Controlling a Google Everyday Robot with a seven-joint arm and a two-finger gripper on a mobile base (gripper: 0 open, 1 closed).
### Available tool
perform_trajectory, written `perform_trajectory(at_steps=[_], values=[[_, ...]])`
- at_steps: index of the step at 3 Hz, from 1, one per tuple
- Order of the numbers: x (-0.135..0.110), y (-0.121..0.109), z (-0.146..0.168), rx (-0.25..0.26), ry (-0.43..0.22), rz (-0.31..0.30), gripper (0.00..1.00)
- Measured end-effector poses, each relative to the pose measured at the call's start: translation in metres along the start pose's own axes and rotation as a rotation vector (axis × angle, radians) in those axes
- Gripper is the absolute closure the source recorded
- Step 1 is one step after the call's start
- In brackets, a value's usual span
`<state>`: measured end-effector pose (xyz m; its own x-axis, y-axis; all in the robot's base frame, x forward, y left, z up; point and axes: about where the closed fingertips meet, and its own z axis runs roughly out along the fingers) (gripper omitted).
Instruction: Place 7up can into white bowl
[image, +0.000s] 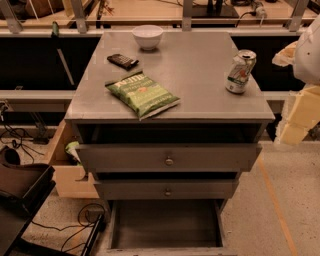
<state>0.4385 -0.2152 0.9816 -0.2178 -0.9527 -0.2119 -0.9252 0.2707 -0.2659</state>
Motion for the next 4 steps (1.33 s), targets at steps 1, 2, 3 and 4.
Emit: perform_trajectory(at_steps=[1, 2, 3, 4], values=[[0.0, 0.0, 0.0, 0.0, 0.0, 0.0, 0.0], [-0.002, -0.005, 0.004, 0.029, -0.056, 0.044, 0.0], [0.006, 0.001, 0.038, 0.03, -0.193, 0.151, 0.0], [0.029, 0.015, 0.091, 0.012, -0.366, 0.261, 0.0]])
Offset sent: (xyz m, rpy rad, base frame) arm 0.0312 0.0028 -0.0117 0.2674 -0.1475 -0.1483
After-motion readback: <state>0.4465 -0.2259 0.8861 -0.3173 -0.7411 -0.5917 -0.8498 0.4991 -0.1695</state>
